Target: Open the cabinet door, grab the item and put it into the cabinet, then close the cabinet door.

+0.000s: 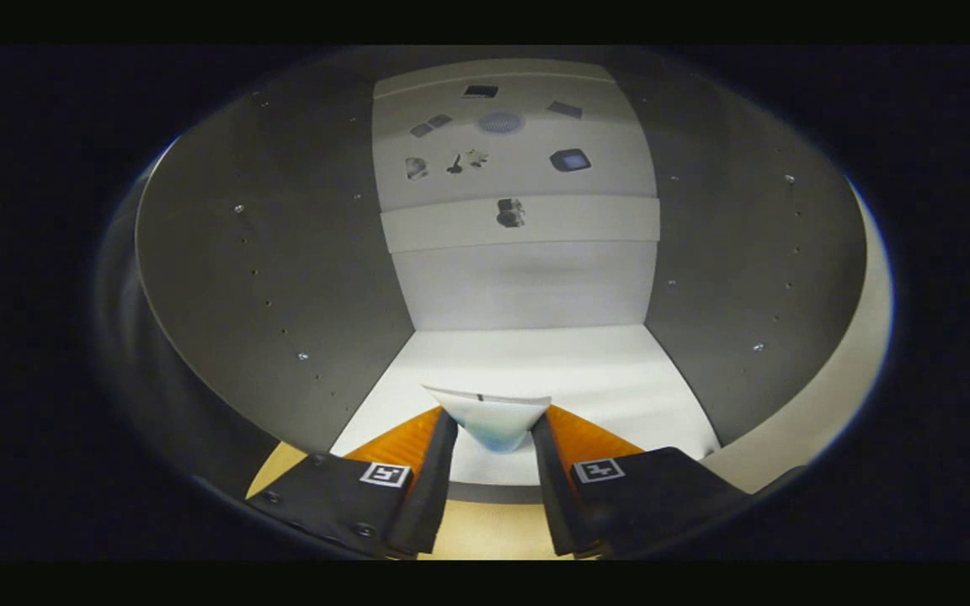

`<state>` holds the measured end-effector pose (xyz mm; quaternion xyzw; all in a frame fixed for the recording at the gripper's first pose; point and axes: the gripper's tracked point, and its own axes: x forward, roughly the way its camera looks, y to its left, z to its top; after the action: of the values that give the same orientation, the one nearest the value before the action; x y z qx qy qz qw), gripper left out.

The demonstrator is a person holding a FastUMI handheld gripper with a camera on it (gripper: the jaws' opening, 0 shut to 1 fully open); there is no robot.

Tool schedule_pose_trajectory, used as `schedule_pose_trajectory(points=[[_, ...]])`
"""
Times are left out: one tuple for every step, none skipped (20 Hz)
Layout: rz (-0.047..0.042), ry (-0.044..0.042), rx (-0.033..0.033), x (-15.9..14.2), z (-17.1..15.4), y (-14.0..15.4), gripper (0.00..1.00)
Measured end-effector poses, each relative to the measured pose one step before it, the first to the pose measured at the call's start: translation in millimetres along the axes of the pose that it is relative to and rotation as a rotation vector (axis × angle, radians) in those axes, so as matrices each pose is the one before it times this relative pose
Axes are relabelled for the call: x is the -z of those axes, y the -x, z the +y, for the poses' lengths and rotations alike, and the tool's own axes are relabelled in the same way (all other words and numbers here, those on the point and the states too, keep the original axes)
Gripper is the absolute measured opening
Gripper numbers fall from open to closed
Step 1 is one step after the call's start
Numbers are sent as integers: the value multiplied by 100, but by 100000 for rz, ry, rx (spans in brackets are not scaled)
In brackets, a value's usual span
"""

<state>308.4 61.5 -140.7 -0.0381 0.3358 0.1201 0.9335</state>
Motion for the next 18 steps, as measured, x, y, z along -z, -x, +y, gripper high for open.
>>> schedule_pose_trajectory(points=[[1547,82,-848,250,349,-468,57],[1481,370,-177,319,95,-458,57],[-597,650,506,-185,-88,-372,58],[-590,641,884,-263,-121,-539,58],[-305,875,181,-62,16,-217,58],[-308,674,-104,-53,140,-288,60],[117,418,294,-39,-25,-306,61],[423,123,-58,154,120,-237,63],[458,-30,-231,134,61,-158,74],[-47,-100,393,27,-42,-89,77],[-509,-43,973,-118,-233,36,83],[-1071,-28,374,-179,-37,283,86],[-1277,146,-445,-266,140,380,93],[-1532,138,-10,-330,110,629,95],[-1965,-198,10,-389,77,787,96],[-2226,-274,-332,-433,209,1000,96],[-2270,113,-487,-340,290,1126,97],[-2632,408,-345,-395,314,1199,96]])
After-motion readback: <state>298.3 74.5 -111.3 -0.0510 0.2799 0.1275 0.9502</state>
